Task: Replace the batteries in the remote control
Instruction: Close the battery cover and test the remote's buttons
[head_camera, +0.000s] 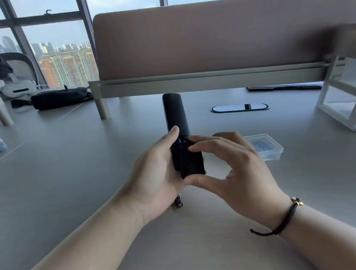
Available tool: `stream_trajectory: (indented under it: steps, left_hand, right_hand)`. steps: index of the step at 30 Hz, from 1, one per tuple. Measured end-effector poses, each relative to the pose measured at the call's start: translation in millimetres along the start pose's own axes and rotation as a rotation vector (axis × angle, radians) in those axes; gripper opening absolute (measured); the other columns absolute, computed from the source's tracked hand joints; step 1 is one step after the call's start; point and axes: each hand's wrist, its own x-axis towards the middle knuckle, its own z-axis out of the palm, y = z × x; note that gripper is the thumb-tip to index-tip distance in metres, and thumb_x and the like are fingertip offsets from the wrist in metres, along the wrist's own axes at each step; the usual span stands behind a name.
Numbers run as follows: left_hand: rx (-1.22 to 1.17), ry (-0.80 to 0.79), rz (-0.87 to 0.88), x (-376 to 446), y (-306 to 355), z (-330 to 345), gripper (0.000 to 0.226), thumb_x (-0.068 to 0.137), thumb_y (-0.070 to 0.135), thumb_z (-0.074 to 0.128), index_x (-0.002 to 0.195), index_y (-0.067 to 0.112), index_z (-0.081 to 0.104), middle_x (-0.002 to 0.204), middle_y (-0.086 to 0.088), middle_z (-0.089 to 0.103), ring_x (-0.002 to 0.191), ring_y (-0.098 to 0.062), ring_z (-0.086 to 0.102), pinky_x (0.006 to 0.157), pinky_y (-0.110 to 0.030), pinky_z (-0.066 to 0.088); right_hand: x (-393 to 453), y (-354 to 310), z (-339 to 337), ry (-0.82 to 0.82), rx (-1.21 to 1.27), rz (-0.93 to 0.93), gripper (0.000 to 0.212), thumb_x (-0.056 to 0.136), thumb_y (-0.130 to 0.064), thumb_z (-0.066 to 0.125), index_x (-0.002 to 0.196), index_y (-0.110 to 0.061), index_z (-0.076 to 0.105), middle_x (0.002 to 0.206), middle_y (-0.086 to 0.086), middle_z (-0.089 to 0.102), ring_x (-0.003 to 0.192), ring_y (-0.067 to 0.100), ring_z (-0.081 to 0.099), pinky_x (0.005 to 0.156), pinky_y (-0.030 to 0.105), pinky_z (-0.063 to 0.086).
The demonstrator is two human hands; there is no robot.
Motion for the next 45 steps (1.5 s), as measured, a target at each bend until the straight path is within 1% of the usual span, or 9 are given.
stream_trajectory:
  steps: [5,10,17,20,28,31,34,39,45]
  left_hand:
    - [-0.001,-0.041,-0.002,-1,0,1,0.041,0.101,0.031,0.043,0.127,0.002,0.054,0.106,-0.015,0.059,0.09,-0.025,0.06,0.073,-0.037,0.054]
    - [-0.051,-0.05,0.031,-2,-1,3,0.027,0.102,0.016,0.042,0.118,0.0,0.056,0.094,-0.017,0.064,0.076,-0.026,0.065,0.069,-0.037,0.059]
    - [-0.13,-0.061,-0.003,-4,0,4,0.043,0.105,0.027,0.037,0.131,-0.002,0.055,0.117,-0.023,0.067,0.092,-0.032,0.068,0.078,-0.039,0.06]
    - [-0.196,-0.072,-0.029,-4,0,4,0.047,0.105,0.031,0.037,0.134,-0.002,0.053,0.104,-0.02,0.066,0.089,-0.034,0.065,0.068,-0.035,0.059]
    - [-0.289,-0.132,-0.093,-4,-1,2,0.045,0.104,0.032,0.037,0.128,0.001,0.058,0.097,-0.017,0.066,0.091,-0.03,0.059,0.065,-0.033,0.057]
    - [-0.274,-0.142,-0.1,-5,-4,2,0.044,0.104,0.035,0.034,0.123,0.004,0.059,0.089,-0.012,0.064,0.08,-0.024,0.06,0.077,-0.036,0.056]
    - [-0.279,-0.146,-0.1,-3,-5,1,0.048,0.104,0.034,0.035,0.129,0.002,0.06,0.089,-0.011,0.063,0.075,-0.021,0.059,0.073,-0.036,0.056]
    - [-0.283,-0.14,-0.113,-2,-7,0,0.048,0.103,0.031,0.038,0.127,-0.002,0.063,0.102,-0.009,0.064,0.075,-0.02,0.056,0.074,-0.035,0.053]
    - [-0.274,-0.205,-0.121,-4,-3,-1,0.044,0.102,0.032,0.039,0.123,0.001,0.062,0.098,-0.01,0.06,0.078,-0.022,0.055,0.079,-0.035,0.048]
  right_hand:
    - [0,0,1,0.002,-0.011,-0.026,0.049,0.072,-0.058,0.072,0.109,-0.026,0.072,0.124,-0.022,0.066,0.111,0.01,0.056,0.09,0.041,0.05]
    - [0,2,1,0.006,-0.024,-0.034,0.05,0.072,-0.058,0.072,0.111,-0.025,0.073,0.128,-0.018,0.067,0.111,0.014,0.058,0.091,0.04,0.049]
    - [1,-2,-1,0.053,-0.043,-0.055,0.047,0.076,-0.053,0.073,0.11,-0.021,0.074,0.126,-0.012,0.068,0.112,0.018,0.059,0.091,0.04,0.049]
    - [2,-2,-2,0.071,-0.037,-0.058,0.044,0.076,-0.05,0.075,0.108,-0.021,0.074,0.126,-0.009,0.067,0.109,0.017,0.058,0.09,0.04,0.049]
    - [2,0,-2,0.065,-0.054,-0.057,0.041,0.075,-0.051,0.074,0.103,-0.021,0.077,0.127,-0.007,0.066,0.11,0.018,0.057,0.088,0.044,0.048]
    - [0,-2,-2,0.072,-0.063,-0.014,0.041,0.072,-0.054,0.074,0.102,-0.025,0.077,0.127,-0.006,0.063,0.111,0.018,0.055,0.089,0.044,0.047]
    - [-1,-4,-1,0.092,-0.11,-0.013,0.041,0.072,-0.054,0.074,0.102,-0.027,0.077,0.126,-0.004,0.061,0.111,0.019,0.055,0.089,0.042,0.046]
    - [-1,-8,-1,0.05,-0.16,-0.026,0.039,0.072,-0.053,0.074,0.101,-0.026,0.073,0.132,-0.001,0.059,0.114,0.022,0.057,0.091,0.039,0.044]
    - [-2,-10,-4,0.037,-0.116,-0.04,0.04,0.073,-0.048,0.076,0.106,-0.026,0.069,0.138,0.0,0.054,0.12,0.022,0.056,0.095,0.037,0.044]
